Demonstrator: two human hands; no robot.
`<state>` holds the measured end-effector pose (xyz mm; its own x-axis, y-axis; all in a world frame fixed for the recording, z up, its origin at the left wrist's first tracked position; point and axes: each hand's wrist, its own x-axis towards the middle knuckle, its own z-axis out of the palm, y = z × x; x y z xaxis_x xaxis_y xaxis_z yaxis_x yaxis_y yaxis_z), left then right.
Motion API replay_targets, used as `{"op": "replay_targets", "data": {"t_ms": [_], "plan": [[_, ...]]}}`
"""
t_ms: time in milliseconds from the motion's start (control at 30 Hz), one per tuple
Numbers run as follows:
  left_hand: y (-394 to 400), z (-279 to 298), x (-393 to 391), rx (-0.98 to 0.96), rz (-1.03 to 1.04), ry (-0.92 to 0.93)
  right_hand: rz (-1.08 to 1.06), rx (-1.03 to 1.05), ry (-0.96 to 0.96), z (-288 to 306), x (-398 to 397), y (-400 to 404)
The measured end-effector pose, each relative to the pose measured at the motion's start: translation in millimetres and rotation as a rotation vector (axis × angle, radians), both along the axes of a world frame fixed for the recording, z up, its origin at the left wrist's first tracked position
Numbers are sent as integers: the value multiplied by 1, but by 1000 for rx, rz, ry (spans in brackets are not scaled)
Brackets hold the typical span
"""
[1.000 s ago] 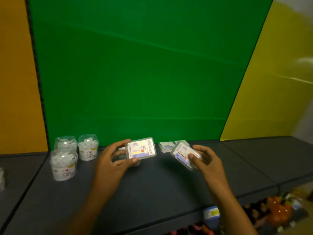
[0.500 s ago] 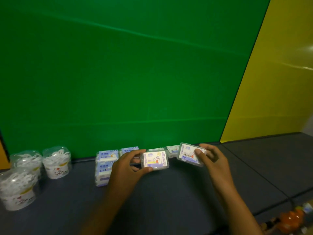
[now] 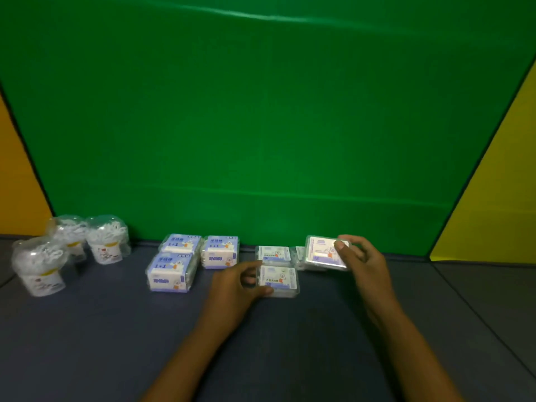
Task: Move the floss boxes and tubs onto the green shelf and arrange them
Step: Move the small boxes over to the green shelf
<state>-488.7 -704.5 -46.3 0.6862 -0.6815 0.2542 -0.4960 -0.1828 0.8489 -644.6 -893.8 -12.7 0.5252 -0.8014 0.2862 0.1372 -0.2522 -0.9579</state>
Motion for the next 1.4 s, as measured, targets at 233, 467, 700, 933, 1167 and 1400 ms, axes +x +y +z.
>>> {"op": "replay_targets", "data": {"t_ms": [233,467,700,933,1167,1400], "plan": [[-5,-5,4,114,40,-149,69,-17,24,-7,9,-24],[-8,-5,0,171,38,-277,26,-46,-21,-6,5,-34],[4,-10,7,278,168,-446,32,-99,115,-20,3,-35],[17,-1,0,340,313,-756,61,-146,292,-32,5,-33],[18,-1,-4,367,308,-775,-70,-309,420,-46,13,-33],[20,4,-9,388,267,-736,-121,-474,436,-45,13,-25]]}}
